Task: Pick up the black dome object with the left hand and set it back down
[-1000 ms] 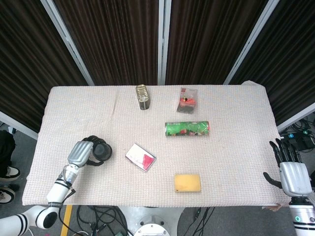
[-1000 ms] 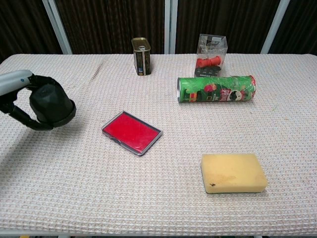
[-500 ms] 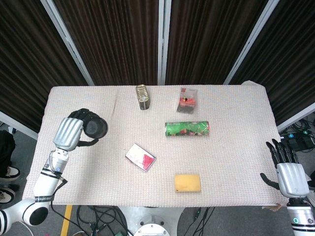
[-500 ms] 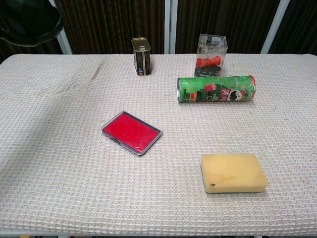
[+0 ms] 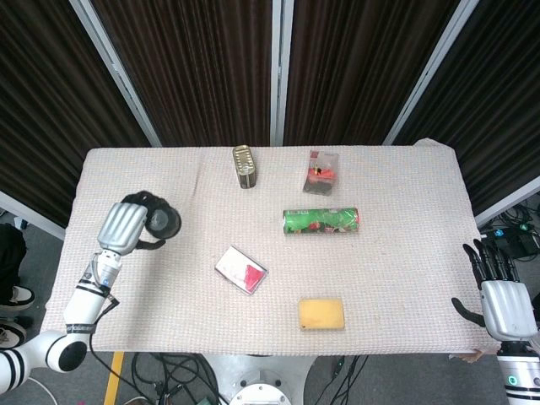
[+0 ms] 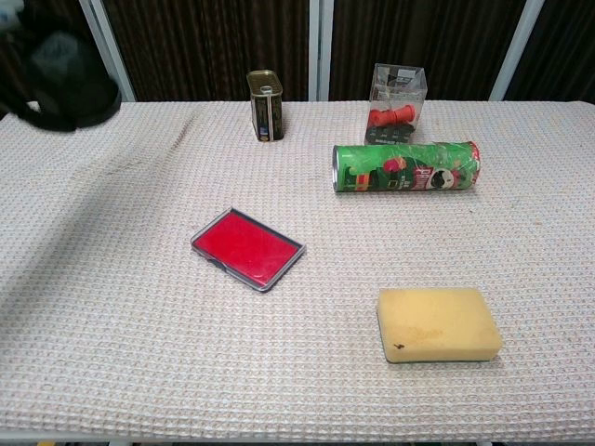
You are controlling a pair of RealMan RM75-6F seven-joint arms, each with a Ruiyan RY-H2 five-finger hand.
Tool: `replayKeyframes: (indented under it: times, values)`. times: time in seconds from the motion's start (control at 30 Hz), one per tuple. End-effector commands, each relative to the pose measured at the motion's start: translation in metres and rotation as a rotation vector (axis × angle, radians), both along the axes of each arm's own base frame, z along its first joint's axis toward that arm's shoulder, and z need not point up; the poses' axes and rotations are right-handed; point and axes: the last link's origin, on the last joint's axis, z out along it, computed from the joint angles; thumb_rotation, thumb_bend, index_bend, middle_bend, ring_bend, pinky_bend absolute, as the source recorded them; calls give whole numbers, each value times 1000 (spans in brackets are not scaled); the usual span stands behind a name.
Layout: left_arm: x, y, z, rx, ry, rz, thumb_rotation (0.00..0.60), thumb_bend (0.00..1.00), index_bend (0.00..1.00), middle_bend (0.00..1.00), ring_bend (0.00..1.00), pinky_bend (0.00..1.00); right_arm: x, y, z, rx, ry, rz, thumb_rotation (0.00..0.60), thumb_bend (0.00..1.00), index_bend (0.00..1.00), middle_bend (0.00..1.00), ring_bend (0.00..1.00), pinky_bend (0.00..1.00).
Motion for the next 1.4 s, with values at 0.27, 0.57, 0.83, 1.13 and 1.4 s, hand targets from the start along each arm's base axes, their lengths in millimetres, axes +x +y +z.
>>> replayKeyframes:
  times: [0.27,0.57,0.83,1.13,1.4]
  values:
    - [-26,-20,-63,-295,155,160,600,303,502,534,213,234,-5,-1,0,1,-8,-23,600,101,0,0,0,0]
    - [-28,-9,-45,-191,147,144,600,304,502,534,224,233,-10,-2,-4,18,-12,-36,600,101,0,0,0,0]
    - [28,-18,-71,-219,80,-95,600,303,506,538,236,233,-12,-3,-2,5,-15,-35,600,101,0,0,0,0]
    - [46,-16,-90,-241,79,-240,600,302,507,538,236,233,-15,-3,2,-5,-22,-41,600,101,0,0,0,0]
    - [-64,68,-39,-49,124,284,600,302,506,541,239,232,-16,-4,1,2,-37,-45,600,101,0,0,0,0]
